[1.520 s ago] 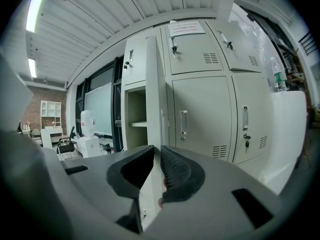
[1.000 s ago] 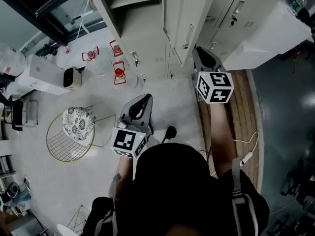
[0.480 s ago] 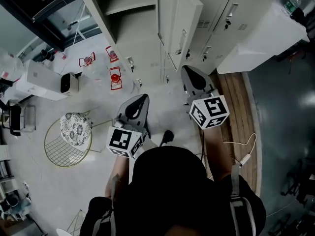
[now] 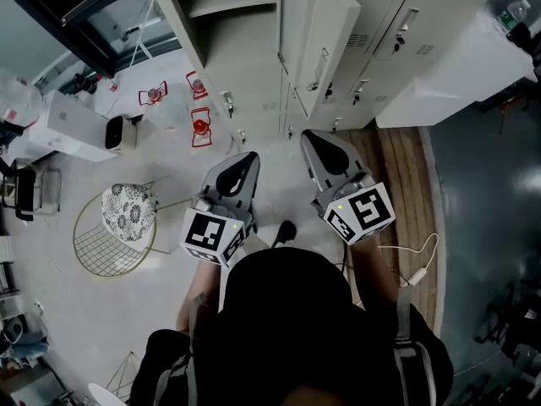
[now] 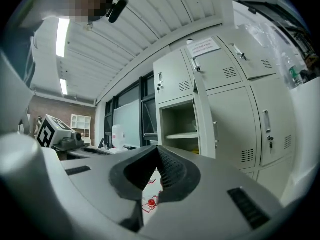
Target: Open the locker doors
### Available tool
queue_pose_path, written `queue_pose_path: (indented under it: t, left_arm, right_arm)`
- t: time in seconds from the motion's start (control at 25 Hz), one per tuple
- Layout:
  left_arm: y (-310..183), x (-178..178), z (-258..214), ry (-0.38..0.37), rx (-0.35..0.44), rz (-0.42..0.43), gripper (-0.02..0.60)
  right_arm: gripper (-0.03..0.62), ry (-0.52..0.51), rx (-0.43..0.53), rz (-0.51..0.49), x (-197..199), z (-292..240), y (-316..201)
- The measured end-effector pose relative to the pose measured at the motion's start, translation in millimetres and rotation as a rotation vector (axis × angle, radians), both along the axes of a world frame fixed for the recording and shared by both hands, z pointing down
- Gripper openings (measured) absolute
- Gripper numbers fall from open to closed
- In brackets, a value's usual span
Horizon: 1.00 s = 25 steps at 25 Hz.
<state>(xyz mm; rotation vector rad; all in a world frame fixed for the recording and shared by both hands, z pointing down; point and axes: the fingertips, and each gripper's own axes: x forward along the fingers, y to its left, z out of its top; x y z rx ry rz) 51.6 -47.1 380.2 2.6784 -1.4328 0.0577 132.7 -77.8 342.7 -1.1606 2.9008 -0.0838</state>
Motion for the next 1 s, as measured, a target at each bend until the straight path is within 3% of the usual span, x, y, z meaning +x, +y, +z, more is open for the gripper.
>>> queue_pose_path:
  t: [0.28,1.0]
  left_arm:
    - [0,-3,-4,0.012,0.006,-0.021,0.015]
    - [-3,1,-3,-0.002,0.006,-0.007,0.015]
  right_arm:
    - [0.005,0.043,-0.004,-0.018,-5,12,10]
    - [0.005,0.01,-0.051,0.011,4,21,6]
